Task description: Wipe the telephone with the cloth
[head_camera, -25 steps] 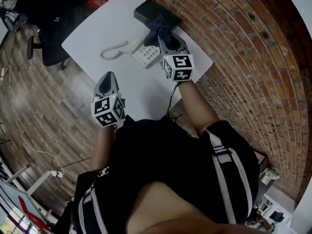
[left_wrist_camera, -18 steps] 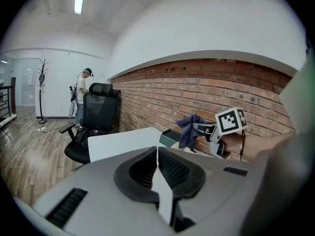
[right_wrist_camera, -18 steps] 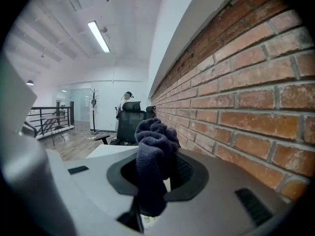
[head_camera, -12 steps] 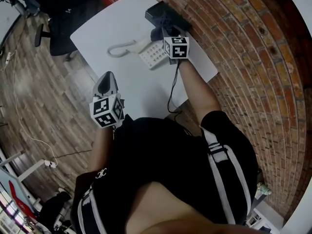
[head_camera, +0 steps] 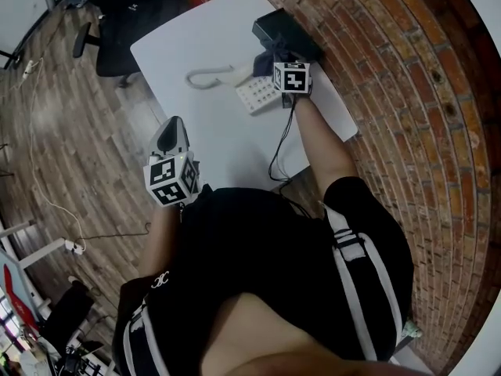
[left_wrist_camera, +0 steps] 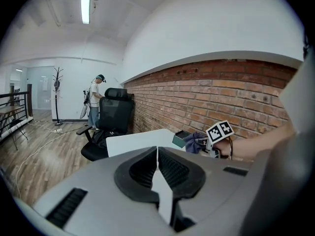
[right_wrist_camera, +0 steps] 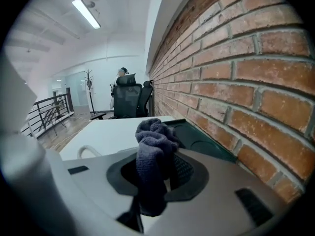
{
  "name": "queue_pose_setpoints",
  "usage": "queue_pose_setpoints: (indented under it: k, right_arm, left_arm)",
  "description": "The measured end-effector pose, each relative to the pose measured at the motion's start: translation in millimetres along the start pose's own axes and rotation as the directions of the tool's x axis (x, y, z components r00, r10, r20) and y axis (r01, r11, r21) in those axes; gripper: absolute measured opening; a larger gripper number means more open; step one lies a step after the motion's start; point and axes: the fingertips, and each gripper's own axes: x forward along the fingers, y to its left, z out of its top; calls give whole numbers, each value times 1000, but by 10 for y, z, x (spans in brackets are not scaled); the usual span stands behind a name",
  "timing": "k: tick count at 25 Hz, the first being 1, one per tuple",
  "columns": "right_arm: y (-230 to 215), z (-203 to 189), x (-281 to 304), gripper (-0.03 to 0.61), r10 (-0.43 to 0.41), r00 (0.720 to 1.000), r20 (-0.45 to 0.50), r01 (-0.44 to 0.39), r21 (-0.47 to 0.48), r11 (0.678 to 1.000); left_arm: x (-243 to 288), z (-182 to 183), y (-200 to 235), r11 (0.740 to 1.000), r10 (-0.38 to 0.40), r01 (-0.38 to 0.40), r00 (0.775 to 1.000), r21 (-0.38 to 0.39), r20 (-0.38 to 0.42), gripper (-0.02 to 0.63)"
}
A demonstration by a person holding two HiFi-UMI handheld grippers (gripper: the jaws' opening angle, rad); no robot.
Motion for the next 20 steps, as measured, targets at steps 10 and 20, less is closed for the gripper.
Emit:
queue_pose_setpoints:
  k: [10,20]
  right_arm:
    - [353,-59,147,71,81,997,-11,-81,-15,997]
    - [1196,-258,107,71,238,969,-60,-245,-175,954]
  left_arm:
    - [27,-50,34,1000,31,-31,999,6,-22,7]
    - [-44,-35,42,999,49,-49,999,0,-8,8]
